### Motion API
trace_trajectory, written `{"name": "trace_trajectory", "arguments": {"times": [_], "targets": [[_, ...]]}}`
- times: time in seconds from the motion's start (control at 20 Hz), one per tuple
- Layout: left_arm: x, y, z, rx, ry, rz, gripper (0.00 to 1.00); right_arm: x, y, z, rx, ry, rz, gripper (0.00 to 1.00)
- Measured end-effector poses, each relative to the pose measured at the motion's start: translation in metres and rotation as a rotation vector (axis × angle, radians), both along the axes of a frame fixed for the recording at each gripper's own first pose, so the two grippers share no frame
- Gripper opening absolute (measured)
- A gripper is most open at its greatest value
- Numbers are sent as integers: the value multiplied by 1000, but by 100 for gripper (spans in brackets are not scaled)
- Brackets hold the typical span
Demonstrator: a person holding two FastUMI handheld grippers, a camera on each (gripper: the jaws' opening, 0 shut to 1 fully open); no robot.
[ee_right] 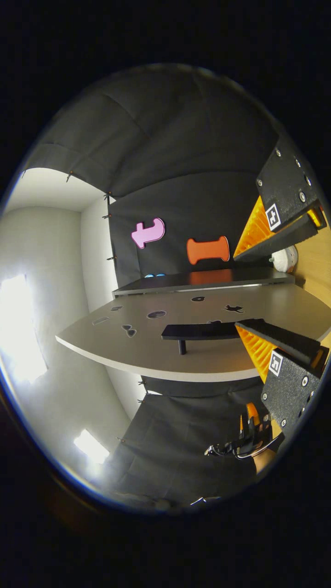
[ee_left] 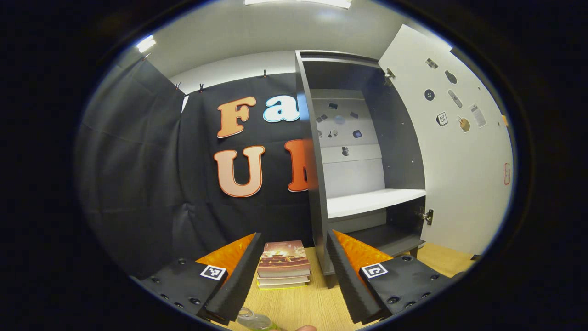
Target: Open the cabinet door with the right hand, grasp the bottle in the cabinet with the left hand and place it on the coaster, then close the cabinet door with the right hand.
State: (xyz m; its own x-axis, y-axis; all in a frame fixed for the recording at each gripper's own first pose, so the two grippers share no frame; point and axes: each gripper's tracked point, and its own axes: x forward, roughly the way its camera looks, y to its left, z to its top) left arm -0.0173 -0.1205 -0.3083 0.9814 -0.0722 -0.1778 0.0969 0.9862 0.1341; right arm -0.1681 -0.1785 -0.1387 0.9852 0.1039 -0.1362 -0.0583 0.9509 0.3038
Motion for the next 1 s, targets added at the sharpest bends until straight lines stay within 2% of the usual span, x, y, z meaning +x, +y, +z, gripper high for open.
{"name": "trace_trajectory", "arguments": {"times": [0.25,0.3,0.35,0.55,0.75,1.0], "targets": [[3,6,-3,-11,6,3,92,2,22,2,30,5,61,76],[4,8,-3,-14,5,6,92,4,28,3,42,6,72,84],[4,10,-3,-17,7,8,92,5,35,3,52,5,87,76],[5,20,-6,-26,19,23,92,13,67,6,77,10,162,75],[11,33,4,-33,37,45,91,28,94,11,58,-8,180,75],[18,47,26,-46,32,50,91,39,134,10,61,-7,242,75]]}}
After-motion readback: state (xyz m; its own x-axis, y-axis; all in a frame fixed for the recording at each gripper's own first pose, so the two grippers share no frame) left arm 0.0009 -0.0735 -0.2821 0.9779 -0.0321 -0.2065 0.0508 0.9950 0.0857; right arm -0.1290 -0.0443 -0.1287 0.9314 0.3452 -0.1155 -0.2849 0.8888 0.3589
